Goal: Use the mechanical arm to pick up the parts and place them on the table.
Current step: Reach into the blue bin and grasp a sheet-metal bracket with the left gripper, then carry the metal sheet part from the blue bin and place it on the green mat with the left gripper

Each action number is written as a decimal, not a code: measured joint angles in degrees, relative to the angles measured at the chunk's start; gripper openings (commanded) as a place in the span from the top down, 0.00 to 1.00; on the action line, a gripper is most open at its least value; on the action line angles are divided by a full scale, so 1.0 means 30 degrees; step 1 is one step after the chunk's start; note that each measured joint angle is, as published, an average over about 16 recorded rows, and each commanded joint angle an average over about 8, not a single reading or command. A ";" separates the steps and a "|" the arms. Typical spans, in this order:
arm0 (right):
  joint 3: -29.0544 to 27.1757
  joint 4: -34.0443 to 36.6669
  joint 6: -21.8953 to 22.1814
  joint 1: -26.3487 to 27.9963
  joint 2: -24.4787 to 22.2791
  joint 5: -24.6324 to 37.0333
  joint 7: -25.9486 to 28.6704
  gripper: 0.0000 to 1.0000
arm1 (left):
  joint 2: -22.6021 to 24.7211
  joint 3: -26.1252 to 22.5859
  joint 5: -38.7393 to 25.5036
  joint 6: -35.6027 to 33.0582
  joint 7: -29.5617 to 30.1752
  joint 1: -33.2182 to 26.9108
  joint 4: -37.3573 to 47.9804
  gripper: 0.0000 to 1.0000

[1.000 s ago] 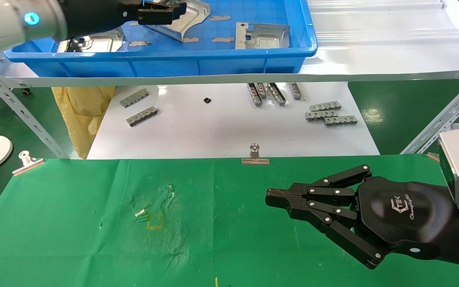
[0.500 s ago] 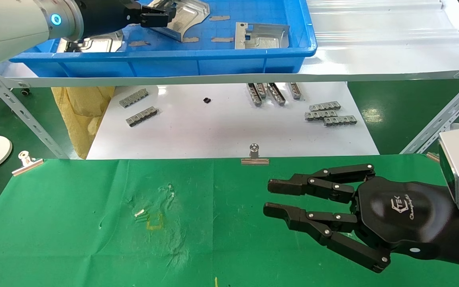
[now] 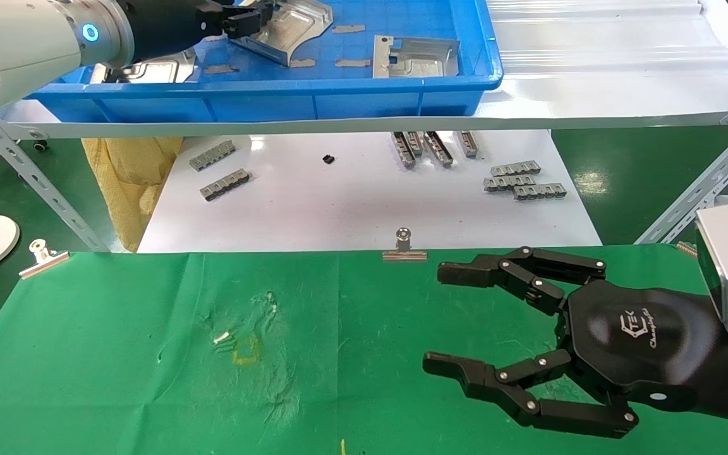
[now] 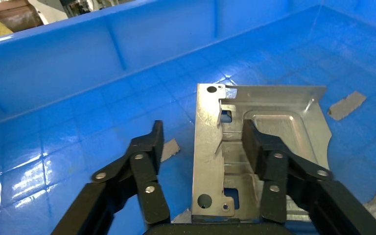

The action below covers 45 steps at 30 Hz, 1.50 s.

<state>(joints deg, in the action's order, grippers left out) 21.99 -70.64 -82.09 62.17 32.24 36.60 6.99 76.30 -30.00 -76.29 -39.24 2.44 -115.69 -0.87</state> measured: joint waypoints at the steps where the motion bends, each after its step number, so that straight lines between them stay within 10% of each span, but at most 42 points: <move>1: 0.0000 0.0000 0.0000 0.0000 0.0000 0.0000 0.0000 0.00 | 0.0005 0.0019 0.0029 0.0014 0.0036 0.0016 0.0005 1.00; 22: 0.0000 0.0000 0.0000 0.0000 0.0000 0.0000 0.0000 0.00 | -0.0420 0.0610 0.0967 -0.1354 -0.0285 -0.0007 -0.0886 1.00; 45: 0.0001 0.0000 0.0000 0.0000 0.0000 -0.0001 0.0000 0.00 | -0.6826 0.1808 0.5439 -1.7035 -0.5571 0.3914 -0.5690 1.00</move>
<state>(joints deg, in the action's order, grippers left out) 21.99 -70.64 -82.09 62.17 32.24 36.60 6.99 55.83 -24.57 -59.97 -90.35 -14.27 -103.95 -17.94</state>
